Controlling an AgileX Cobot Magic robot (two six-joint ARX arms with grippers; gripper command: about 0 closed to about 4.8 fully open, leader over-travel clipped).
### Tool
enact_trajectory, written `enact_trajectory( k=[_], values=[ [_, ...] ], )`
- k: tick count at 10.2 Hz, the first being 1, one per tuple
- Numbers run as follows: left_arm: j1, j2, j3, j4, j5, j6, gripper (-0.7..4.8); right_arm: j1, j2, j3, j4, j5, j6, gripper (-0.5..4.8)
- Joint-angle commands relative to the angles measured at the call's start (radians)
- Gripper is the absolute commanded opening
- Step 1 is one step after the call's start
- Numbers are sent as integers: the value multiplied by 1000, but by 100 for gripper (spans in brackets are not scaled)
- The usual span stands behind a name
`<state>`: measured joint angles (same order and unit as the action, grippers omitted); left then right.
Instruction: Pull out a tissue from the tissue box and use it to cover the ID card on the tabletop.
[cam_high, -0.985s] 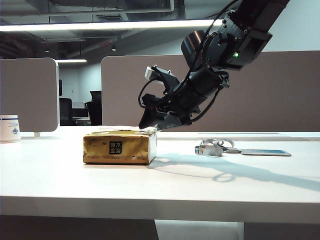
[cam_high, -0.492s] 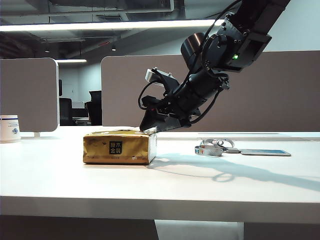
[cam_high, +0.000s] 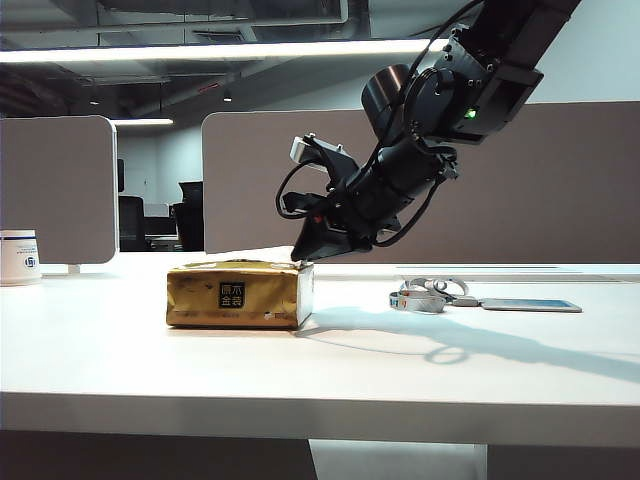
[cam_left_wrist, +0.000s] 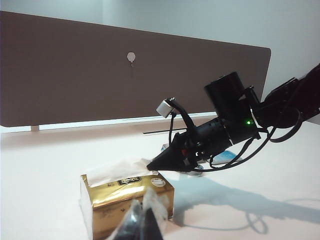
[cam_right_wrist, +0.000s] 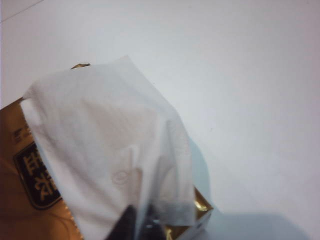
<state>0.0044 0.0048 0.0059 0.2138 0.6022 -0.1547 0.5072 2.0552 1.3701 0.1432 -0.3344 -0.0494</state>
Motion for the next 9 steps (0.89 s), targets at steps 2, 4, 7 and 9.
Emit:
enact_trajectory(
  k=[2,4,7,9],
  values=[
    [0,1,2,13,3,-3,-6,2,-5,5,35,-5,1,-1],
    [0,0,2,13,4,-3,-6,2,-6,16,41,-8,6,-1],
    [0,1,2,13,4,-3,-6,1,-56,22,106,-23,32,-1],
    [0,0,2,13,4,-3,-6,1,-108,26,122,-23,35,-1]
  ],
)
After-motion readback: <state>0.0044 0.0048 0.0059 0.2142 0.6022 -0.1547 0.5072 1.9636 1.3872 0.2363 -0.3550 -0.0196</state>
